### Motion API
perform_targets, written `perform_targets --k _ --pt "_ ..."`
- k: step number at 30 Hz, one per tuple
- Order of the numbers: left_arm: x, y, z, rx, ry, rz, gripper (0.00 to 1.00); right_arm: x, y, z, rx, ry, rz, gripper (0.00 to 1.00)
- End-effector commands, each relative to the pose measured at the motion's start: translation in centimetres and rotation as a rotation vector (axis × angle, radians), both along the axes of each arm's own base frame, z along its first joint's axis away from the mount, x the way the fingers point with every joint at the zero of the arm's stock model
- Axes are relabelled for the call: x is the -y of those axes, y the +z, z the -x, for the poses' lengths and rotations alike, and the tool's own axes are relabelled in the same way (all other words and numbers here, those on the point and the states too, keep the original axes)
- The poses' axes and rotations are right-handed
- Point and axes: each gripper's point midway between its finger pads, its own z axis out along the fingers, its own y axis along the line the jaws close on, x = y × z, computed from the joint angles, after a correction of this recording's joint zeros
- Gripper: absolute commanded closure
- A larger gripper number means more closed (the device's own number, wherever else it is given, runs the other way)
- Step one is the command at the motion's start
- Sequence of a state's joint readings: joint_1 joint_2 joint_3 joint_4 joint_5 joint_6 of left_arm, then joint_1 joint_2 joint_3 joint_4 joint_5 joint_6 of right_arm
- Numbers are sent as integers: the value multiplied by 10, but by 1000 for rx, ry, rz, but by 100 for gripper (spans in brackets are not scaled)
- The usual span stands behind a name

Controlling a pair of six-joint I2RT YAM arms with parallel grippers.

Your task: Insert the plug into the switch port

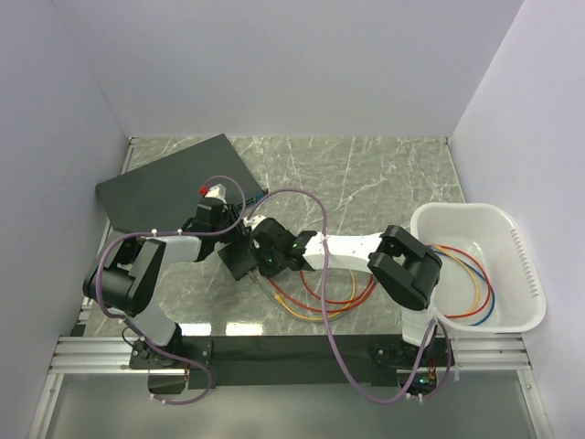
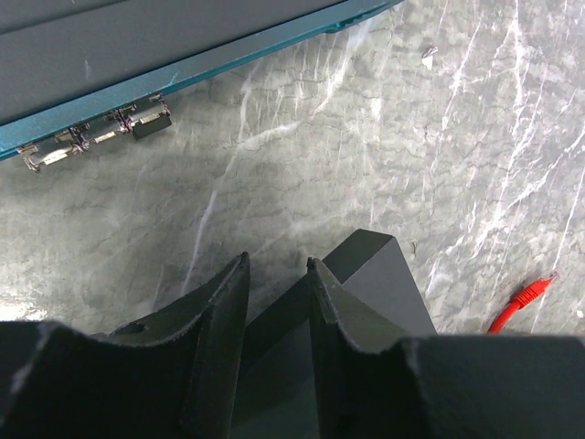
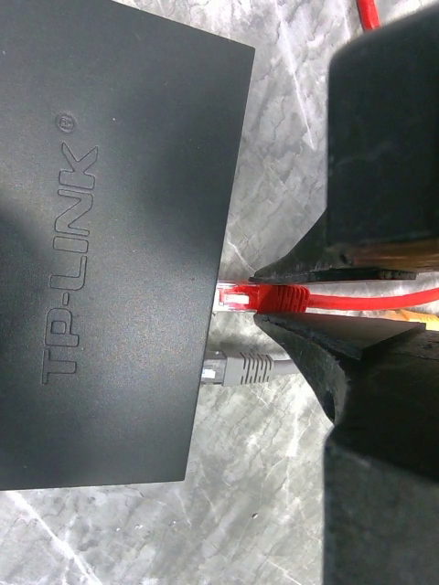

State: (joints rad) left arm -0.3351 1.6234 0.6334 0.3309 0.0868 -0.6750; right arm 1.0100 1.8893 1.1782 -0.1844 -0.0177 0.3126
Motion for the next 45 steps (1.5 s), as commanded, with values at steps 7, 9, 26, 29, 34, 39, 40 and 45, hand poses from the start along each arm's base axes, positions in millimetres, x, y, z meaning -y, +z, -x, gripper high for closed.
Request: perform_targets --k 7,9,26,29,34,39,40,45 --pt "3 -28 27 -112 -39 0 62 -23 50 -40 135 -48 -105 100" --pt "3 -28 28 -112 -39 0 62 -24 53 -41 137 -47 -111 100" --pt "7 -38 39 -141 -63 27 62 -24 30 -53 161 -94 -92 100" --pt "9 -40 43 -152 -77 41 62 -22 38 -58 193 -102 -103 100" --pt "13 -41 48 -163 -99 54 63 -24 56 -69 252 -55 -137 100" --pt "13 -44 60 -189 -100 67 63 -31 77 -84 373 -10 -158 100" --pt "12 -46 65 -197 -100 69 63 -31 75 -88 386 -13 -143 100" --pt "18 -54 83 -243 -102 92 63 -38 84 -110 452 -49 -138 100"
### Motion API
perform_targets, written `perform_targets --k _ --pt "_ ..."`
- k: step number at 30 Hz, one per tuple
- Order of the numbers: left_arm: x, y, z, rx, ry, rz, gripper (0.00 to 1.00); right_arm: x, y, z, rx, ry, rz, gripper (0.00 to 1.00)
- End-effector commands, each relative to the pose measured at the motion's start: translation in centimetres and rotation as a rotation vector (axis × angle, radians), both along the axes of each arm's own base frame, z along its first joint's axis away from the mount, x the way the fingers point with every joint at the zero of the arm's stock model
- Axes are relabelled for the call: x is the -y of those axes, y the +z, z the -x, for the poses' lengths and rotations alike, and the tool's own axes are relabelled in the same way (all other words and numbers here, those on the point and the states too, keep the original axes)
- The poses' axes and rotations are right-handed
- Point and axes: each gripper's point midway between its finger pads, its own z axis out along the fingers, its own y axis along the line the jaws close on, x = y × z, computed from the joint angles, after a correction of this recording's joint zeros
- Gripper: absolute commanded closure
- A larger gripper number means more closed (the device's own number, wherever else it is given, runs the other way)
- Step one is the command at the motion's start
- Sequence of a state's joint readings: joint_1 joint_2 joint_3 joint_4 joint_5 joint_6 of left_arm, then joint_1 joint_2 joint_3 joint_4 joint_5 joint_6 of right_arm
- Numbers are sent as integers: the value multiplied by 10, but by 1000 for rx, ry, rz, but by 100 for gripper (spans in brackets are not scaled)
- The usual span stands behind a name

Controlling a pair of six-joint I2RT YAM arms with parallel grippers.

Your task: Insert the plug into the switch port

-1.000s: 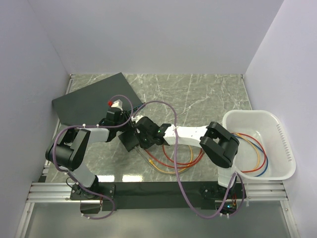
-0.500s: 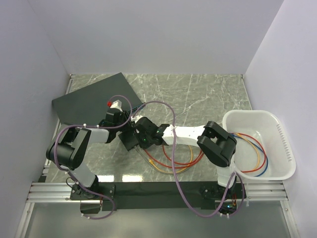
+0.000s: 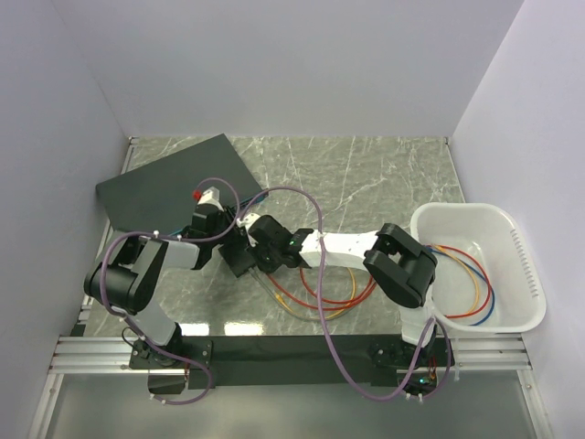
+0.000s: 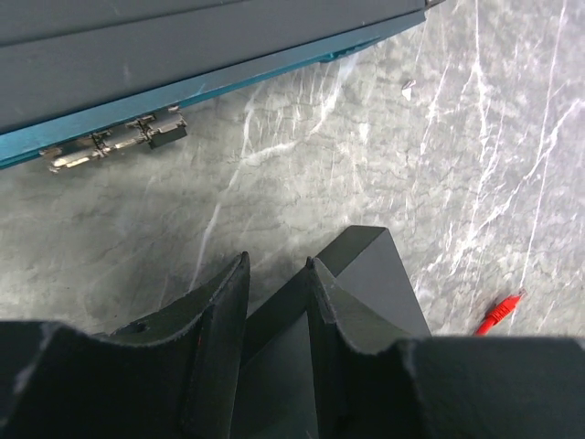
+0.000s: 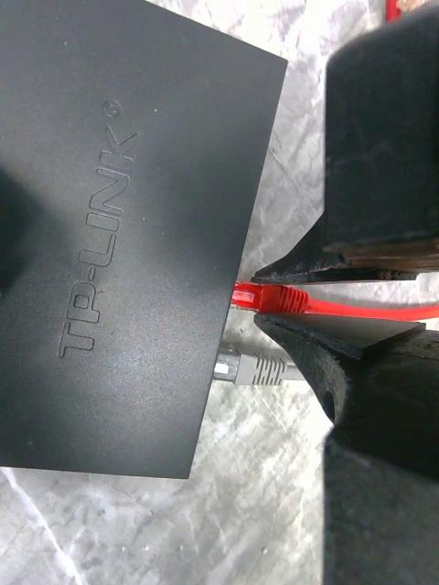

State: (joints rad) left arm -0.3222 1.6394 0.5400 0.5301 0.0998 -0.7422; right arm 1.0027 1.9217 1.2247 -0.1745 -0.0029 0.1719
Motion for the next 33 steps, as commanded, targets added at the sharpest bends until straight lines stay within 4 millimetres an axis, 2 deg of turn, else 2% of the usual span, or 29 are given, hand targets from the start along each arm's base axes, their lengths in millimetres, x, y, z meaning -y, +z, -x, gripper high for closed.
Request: perform_targets --k 1,3,4,7,8,10,11,13,14,18,22,24,25,26,27,28,29,30,31,32,33 --pt "18 -57 90 -309 -162 12 63 -36 85 -96 366 -132 -219 100" --pt "22 -59 96 -316 -170 26 63 -38 86 -96 375 -133 -246 100" --pt "21 -62 100 -326 -171 25 63 -42 96 -100 400 -137 -293 100" --pt "25 -67 107 -343 -184 29 64 -49 105 -100 418 -120 -349 100" --pt "29 -66 109 -341 -191 34 64 -54 113 -102 421 -115 -370 100" --pt "32 -68 114 -349 -199 34 64 -59 111 -107 388 -103 -378 100" --pt "36 -68 116 -349 -207 38 64 -65 122 -112 384 -112 -407 100" --pt "40 -68 120 -346 -214 44 64 -69 121 -118 353 -106 -422 100" --pt "44 -68 124 -350 -225 49 64 -72 131 -123 353 -114 -447 100" --pt "50 -73 131 -366 -233 45 65 -76 129 -132 334 -116 -448 100" --pt "45 -71 128 -375 -199 13 64 -71 116 -127 313 -109 -414 100" --pt "42 -64 117 -350 -170 -15 63 -66 117 -124 315 -108 -410 95" --pt "40 -61 114 -343 -161 -28 62 -63 115 -122 314 -108 -404 88" --pt "35 -62 116 -360 -149 -57 62 -58 106 -116 300 -104 -385 84" --pt "33 -56 109 -338 -130 -73 61 -54 111 -113 304 -104 -390 80" --pt "32 -51 102 -321 -122 -87 60 -46 100 -109 290 -108 -366 70" --pt "29 -50 102 -331 -114 -104 59 -43 97 -105 286 -112 -361 64" --pt "29 -42 94 -307 -97 -113 59 -40 105 -102 294 -113 -374 59" --pt "27 -41 91 -305 -92 -119 58 -35 104 -100 289 -118 -376 51" --pt "25 -39 89 -300 -87 -125 57 -27 93 -93 273 -121 -358 48" --pt "23 -39 87 -303 -83 -132 57 -24 101 -89 280 -123 -371 46"
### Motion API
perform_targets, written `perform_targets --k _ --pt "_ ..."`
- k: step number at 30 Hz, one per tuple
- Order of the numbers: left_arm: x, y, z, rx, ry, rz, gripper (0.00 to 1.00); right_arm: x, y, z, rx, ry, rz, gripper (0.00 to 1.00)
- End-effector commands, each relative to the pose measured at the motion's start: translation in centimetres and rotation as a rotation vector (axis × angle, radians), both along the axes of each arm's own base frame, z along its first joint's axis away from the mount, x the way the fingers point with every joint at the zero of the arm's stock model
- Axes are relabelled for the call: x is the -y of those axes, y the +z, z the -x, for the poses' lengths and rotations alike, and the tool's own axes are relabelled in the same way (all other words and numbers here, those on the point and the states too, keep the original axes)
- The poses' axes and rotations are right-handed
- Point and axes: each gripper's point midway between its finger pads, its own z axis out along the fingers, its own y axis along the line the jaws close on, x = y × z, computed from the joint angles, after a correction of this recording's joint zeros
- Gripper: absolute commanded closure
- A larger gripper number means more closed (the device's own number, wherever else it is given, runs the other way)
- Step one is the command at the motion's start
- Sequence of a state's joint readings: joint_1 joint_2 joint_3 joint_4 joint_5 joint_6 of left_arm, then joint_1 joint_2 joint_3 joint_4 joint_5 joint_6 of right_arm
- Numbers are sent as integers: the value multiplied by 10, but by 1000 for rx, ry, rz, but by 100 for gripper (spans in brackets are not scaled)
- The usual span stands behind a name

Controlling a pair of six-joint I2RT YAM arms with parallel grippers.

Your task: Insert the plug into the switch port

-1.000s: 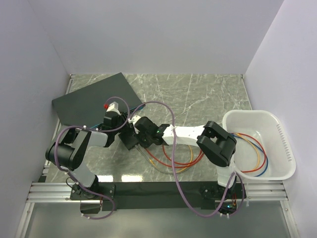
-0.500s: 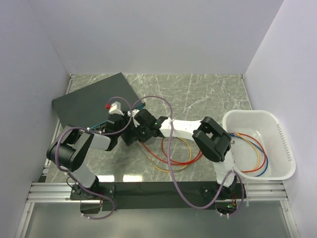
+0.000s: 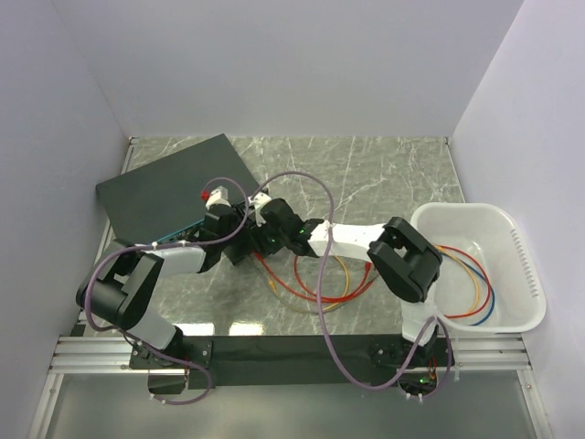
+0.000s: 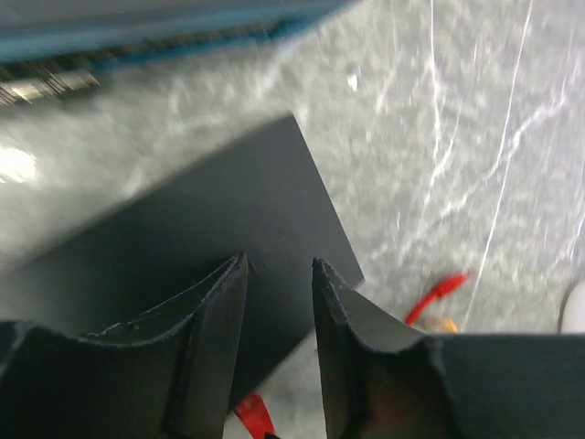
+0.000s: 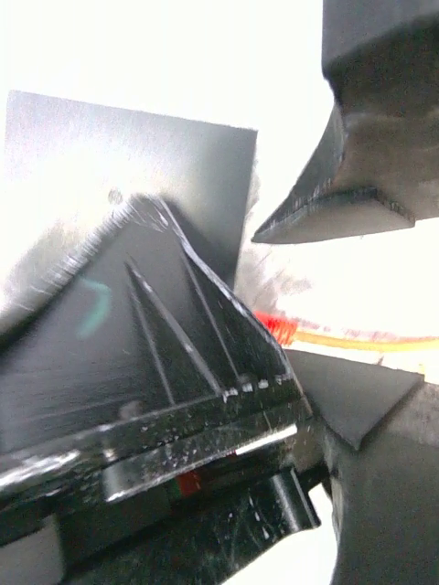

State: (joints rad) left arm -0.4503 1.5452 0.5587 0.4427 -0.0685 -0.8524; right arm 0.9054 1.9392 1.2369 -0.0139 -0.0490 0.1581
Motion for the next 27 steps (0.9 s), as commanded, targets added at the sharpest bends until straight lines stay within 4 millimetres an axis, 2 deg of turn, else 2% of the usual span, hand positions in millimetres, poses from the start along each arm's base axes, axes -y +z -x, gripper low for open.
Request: perform_targets --k 1,2,3,4,6,8,9,11,12,13,15,16,20,24,27 --pt "-2 -61 74 -321 -143 -131 57 -14 81 -33 203 -79 -230 43" --pt "-3 -60 71 -318 -142 -132 57 -8 74 -28 194 -81 -214 42" --pt "-4 -58 68 -319 -138 -130 57 -5 79 -26 200 -88 -219 41" --pt "-6 -55 64 -315 -132 -127 57 2 73 -23 191 -98 -199 41" --pt "-7 -45 54 -287 -124 -122 57 8 78 -19 199 -111 -203 40" --pt "-13 -38 47 -275 -110 -134 57 17 73 -15 189 -127 -194 40" --pt "-13 -30 39 -253 -105 -132 57 20 80 -14 198 -135 -203 40" --pt "-19 -24 30 -243 -107 -133 57 26 76 -17 196 -172 -187 38" --pt "-24 -19 20 -234 -90 -129 57 28 75 -20 189 -193 -168 38" --pt "-28 -19 17 -239 -91 -136 58 30 73 -23 185 -210 -150 38" --pt "-31 -16 7 -234 -89 -131 58 34 53 -27 147 -234 -91 38" --pt "-37 -16 3 -235 -77 -132 58 32 54 -29 138 -243 -95 38" --pt "-47 -17 -10 -237 -62 -148 58 36 30 -33 82 -275 -65 38" --pt "-52 -33 -18 -270 -66 -154 59 37 15 -35 41 -284 -42 38" --pt "-57 -43 -20 -296 -65 -167 60 38 12 -38 26 -296 -41 38"
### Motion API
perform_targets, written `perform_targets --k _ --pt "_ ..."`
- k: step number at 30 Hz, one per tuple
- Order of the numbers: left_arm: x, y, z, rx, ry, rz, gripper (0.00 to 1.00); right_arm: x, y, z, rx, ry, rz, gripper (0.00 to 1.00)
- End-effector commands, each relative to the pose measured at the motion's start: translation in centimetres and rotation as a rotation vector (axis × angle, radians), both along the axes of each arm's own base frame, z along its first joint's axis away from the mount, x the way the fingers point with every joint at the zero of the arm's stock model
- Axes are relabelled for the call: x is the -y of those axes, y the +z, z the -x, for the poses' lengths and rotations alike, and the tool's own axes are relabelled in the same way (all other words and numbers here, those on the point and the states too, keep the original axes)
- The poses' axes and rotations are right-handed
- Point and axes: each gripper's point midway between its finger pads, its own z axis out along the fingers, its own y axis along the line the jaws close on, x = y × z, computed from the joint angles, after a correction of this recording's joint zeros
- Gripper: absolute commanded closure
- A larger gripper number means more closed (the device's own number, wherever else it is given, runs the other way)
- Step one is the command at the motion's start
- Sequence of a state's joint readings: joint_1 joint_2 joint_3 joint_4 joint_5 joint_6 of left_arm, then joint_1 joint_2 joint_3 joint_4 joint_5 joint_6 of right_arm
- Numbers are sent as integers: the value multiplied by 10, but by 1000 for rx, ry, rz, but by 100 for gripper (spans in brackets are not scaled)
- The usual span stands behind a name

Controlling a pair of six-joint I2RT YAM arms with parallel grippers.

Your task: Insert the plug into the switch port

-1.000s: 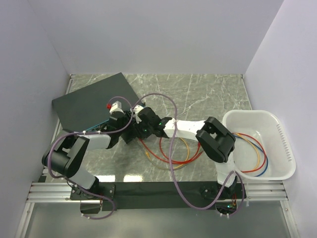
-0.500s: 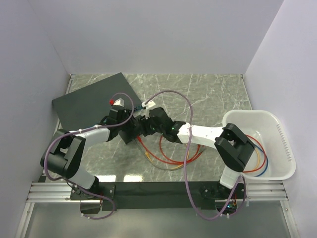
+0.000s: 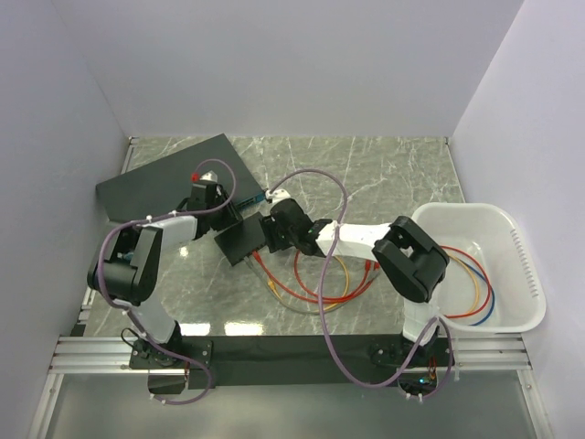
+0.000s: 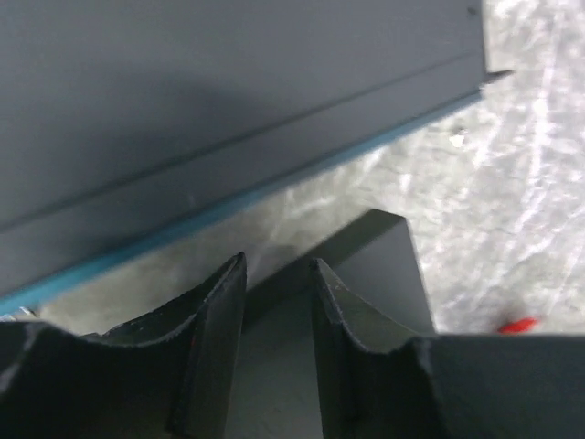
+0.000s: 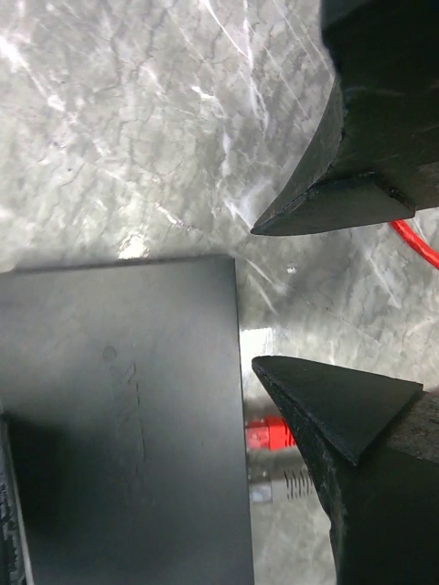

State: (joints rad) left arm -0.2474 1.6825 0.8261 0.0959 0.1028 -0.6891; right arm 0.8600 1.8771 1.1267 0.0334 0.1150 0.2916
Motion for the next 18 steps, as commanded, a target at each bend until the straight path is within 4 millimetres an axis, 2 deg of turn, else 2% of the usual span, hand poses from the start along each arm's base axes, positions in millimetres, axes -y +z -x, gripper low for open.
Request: perform_targets --k 1,4,11,18 --pt "-9 -28 15 -110 -43 -58 60 -5 15 -16 13 -45 -40 38" --pt "-7 -26 12 -103 -44 -53 60 -3 9 -18 -12 -50 -41 38" --pt "-4 -18 34 -107 -46 0 60 -12 -3 -18 -74 -27 -85 38" --pt "-8 -9 53 -94 -41 10 60 -36 -3 -10 -109 62 -175 38"
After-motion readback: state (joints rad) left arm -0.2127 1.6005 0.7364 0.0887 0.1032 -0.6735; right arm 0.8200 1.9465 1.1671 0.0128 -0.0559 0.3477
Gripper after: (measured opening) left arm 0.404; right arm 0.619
